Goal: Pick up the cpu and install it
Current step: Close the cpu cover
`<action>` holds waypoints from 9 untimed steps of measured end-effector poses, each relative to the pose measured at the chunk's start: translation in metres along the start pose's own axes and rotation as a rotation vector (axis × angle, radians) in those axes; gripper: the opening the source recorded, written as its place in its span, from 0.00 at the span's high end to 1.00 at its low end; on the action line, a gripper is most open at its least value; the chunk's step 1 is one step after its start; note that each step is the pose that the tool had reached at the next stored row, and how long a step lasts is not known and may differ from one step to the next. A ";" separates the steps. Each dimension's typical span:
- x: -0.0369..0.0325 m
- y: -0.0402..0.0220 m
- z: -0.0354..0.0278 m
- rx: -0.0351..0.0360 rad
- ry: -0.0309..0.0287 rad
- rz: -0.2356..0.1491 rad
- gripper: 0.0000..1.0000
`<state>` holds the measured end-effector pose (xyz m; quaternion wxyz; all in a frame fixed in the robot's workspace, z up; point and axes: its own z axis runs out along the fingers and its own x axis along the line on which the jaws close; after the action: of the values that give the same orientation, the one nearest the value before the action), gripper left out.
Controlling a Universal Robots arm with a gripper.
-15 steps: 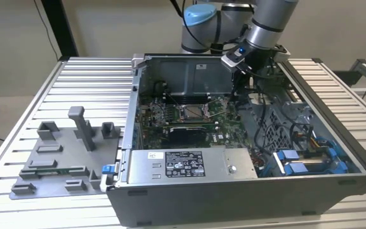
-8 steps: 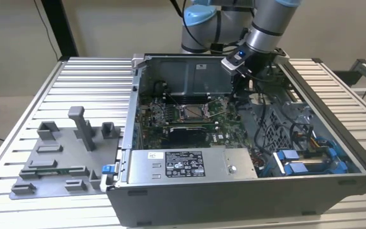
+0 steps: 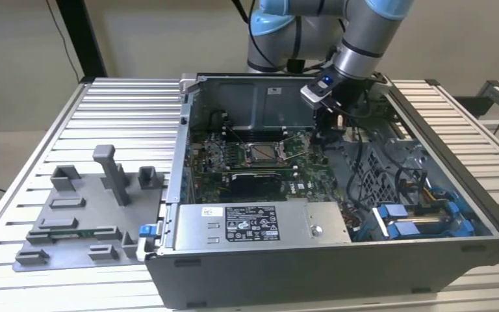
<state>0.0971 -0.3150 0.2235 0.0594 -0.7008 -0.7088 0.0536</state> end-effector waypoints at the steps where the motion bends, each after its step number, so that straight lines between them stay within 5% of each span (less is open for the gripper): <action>1: -0.0004 0.0002 0.0015 0.0032 0.0001 0.000 1.00; 5: -0.0018 0.0009 0.0057 0.0180 0.0001 0.000 1.00; 9: -0.0023 0.0013 0.0060 0.0483 0.0006 0.000 1.00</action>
<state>0.0974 -0.3173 0.2173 0.0765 -0.6993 -0.7072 0.0705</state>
